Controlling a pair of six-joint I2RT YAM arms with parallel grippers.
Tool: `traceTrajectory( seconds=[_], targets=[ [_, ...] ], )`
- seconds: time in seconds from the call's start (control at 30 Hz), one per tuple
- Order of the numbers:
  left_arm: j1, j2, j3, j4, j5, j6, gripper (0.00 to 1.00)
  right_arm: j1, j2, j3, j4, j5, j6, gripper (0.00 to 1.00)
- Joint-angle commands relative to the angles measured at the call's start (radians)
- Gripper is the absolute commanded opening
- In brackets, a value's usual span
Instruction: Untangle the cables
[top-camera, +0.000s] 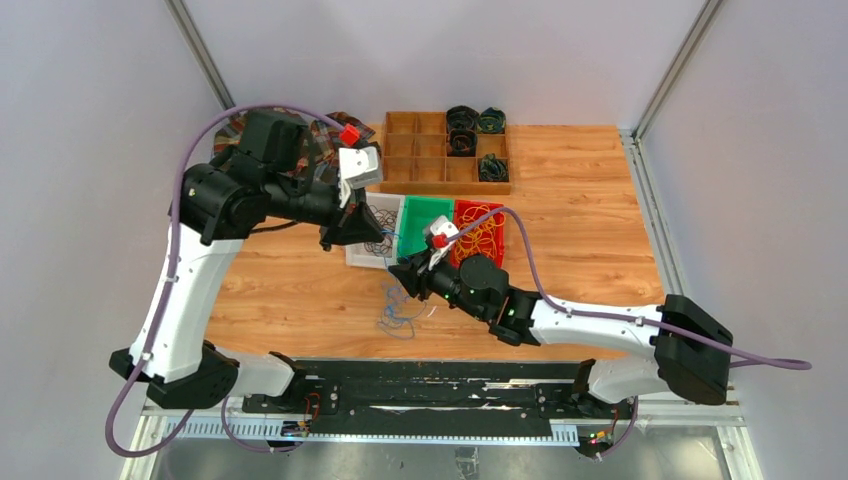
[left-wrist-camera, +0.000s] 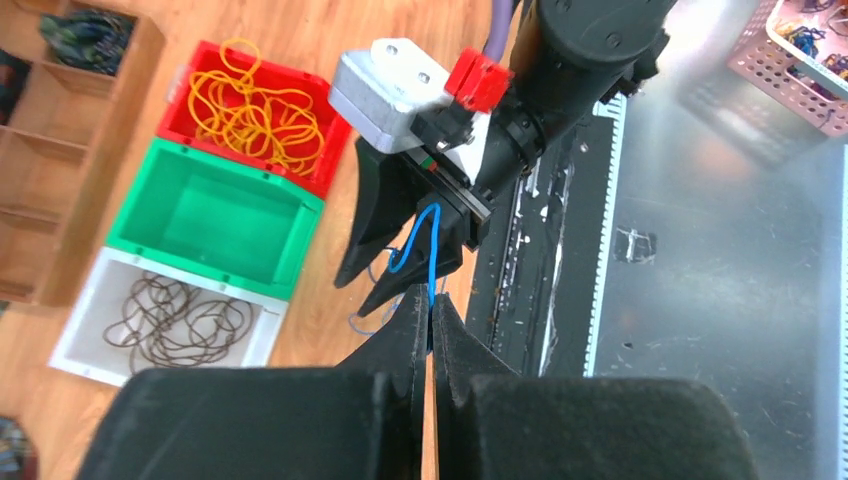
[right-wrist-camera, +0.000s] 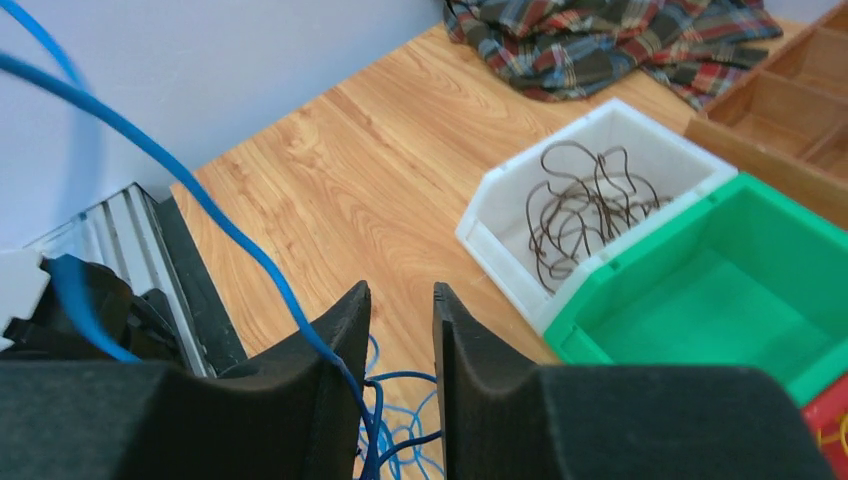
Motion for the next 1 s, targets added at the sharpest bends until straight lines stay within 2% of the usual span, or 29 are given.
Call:
traceTrajectory(
  seconds=[0.0, 0.3, 0.47, 0.6, 0.67, 0.83, 0.97],
  targets=[
    [-0.008, -0.008, 0.116, -0.012, -0.024, 0.007, 0.00, 0.017, -0.031, -0.088, 0.016, 0.069, 0.026, 0.29],
    [-0.008, 0.013, 0.354, -0.010, -0.111, 0.011, 0.00, 0.018, -0.133, -0.299, -0.039, 0.136, 0.126, 0.28],
    [-0.008, 0.030, 0.410, -0.010, -0.126, 0.007, 0.00, 0.026, -0.198, -0.391, -0.066, 0.171, 0.170, 0.32],
    [-0.008, 0.034, 0.403, -0.009, -0.132, 0.008, 0.00, 0.036, -0.280, -0.361, -0.152, 0.204, 0.117, 0.43],
    [-0.008, 0.034, 0.402, -0.009, -0.144, 0.012, 0.00, 0.037, -0.299, -0.311, -0.248, 0.228, 0.087, 0.47],
    [-0.008, 0.023, 0.395, -0.010, -0.177, 0.028, 0.00, 0.037, -0.251, -0.239, -0.473, 0.324, 0.141, 0.54],
    [-0.008, 0.000, 0.367, -0.012, -0.209, 0.056, 0.00, 0.037, -0.140, -0.225, -0.557, 0.274, 0.191, 0.57]
  ],
)
